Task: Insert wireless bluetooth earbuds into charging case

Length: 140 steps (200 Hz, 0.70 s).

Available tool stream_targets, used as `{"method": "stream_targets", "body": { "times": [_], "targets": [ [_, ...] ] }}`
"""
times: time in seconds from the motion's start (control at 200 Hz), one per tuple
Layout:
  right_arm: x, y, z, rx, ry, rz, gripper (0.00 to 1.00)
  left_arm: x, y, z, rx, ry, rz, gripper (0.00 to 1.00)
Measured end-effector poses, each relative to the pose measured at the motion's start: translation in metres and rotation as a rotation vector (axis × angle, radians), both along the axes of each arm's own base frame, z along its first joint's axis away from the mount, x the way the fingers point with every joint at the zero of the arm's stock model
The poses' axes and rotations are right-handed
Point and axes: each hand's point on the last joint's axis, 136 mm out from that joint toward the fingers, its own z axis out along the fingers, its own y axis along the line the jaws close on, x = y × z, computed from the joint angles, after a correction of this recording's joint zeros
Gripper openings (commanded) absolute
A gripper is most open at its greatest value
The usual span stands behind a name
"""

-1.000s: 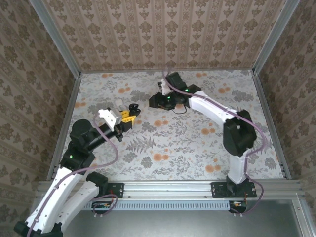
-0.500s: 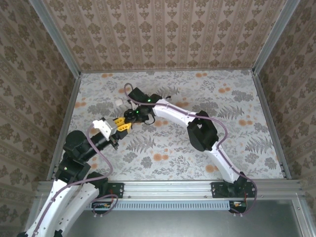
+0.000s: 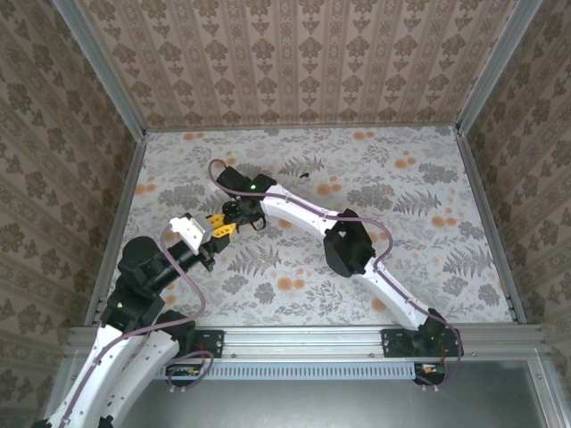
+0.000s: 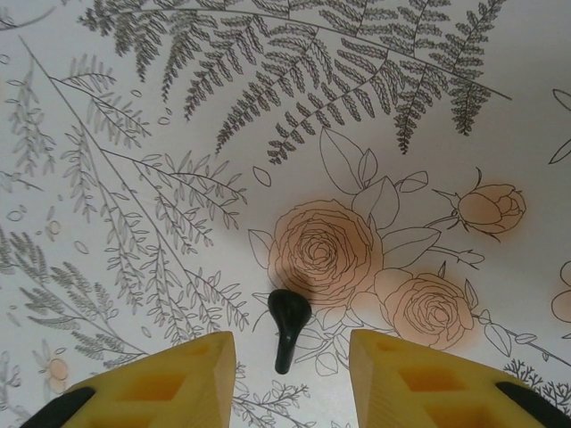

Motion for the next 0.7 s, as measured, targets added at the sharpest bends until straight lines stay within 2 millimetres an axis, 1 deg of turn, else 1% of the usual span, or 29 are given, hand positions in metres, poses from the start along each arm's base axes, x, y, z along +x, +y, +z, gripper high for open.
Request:
{"method": "stream_targets", "body": {
  "times": [0.07, 0.215, 0.39, 0.575, 0.655, 0.7],
  "targets": [
    [0.000, 0.000, -0.007, -0.014, 0.000, -0.002, 0.41, 0.000, 0.000, 0.000, 0.000, 0.000, 0.001, 0.00],
    [-0.002, -0.001, -0.021, -0.041, 0.005, -0.002, 0.42, 0.001, 0.000, 0.000, 0.001, 0.000, 0.004, 0.00],
    [-0.004, 0.001, -0.024, -0.054, -0.005, 0.010, 0.42, 0.001, 0.001, 0.000, 0.001, 0.000, 0.008, 0.00],
    [-0.005, 0.001, -0.026, -0.075, -0.025, 0.024, 0.39, 0.002, 0.001, 0.000, 0.001, 0.000, 0.012, 0.00],
    [-0.007, 0.002, -0.028, -0.082, -0.027, 0.035, 0.35, 0.002, 0.001, -0.001, 0.002, 0.001, 0.012, 0.00],
    [-0.006, 0.002, -0.030, -0.088, -0.031, 0.040, 0.32, 0.002, 0.001, -0.001, 0.003, 0.002, 0.014, 0.00]
  ]
}}
